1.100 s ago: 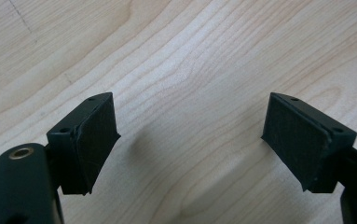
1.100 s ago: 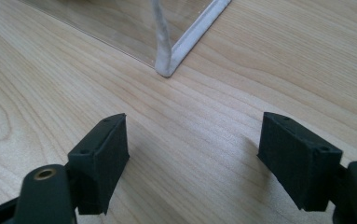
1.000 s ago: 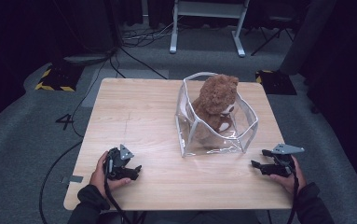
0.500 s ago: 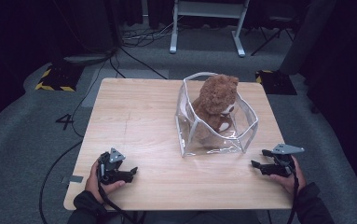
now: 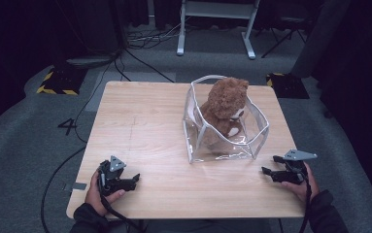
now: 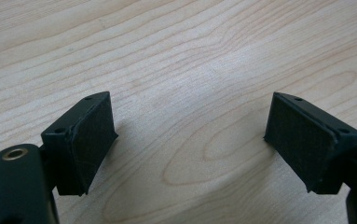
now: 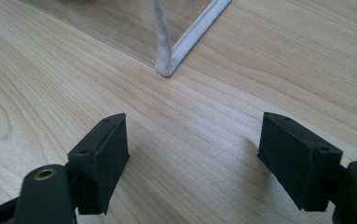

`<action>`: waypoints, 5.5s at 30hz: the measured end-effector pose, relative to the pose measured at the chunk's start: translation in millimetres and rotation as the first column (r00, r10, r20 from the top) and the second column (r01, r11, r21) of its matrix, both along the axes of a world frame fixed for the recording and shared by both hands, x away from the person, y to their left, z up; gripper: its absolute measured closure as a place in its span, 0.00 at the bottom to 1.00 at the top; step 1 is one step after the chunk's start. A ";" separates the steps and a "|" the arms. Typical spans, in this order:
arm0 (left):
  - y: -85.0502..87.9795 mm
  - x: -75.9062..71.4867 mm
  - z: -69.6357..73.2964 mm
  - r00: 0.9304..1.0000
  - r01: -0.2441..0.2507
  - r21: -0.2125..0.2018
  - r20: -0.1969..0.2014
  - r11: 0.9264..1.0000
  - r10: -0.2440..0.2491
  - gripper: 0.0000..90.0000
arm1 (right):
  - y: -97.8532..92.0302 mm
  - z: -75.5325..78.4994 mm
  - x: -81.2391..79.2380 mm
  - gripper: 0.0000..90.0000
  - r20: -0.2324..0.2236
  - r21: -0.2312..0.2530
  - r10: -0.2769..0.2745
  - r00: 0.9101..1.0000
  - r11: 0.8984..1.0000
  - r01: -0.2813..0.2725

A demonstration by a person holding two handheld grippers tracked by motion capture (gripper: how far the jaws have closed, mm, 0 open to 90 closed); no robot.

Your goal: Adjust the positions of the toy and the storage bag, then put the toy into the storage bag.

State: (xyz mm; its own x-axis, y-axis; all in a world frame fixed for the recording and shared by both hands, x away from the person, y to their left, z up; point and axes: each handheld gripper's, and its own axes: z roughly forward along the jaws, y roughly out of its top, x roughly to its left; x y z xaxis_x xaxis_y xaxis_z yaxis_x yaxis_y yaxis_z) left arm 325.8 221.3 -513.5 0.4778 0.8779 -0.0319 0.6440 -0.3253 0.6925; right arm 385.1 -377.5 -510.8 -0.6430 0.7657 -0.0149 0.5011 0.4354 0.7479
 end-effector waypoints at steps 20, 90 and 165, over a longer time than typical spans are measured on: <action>-2.0 0.6 -0.2 1.000 -0.017 -0.003 0.000 1.000 0.017 0.17 | 0.1 0.0 0.0 0.27 0.000 0.000 0.000 1.000 1.000 0.000; -2.0 1.3 0.0 1.000 -0.024 0.001 -0.003 1.000 0.024 0.16 | 0.4 0.0 0.3 0.26 -0.001 0.000 0.001 1.000 1.000 -0.001; -1.6 1.1 -0.1 1.000 -0.026 0.003 -0.002 1.000 0.026 0.16 | 1.0 0.1 1.5 0.26 -0.004 0.000 -0.001 1.000 1.000 0.001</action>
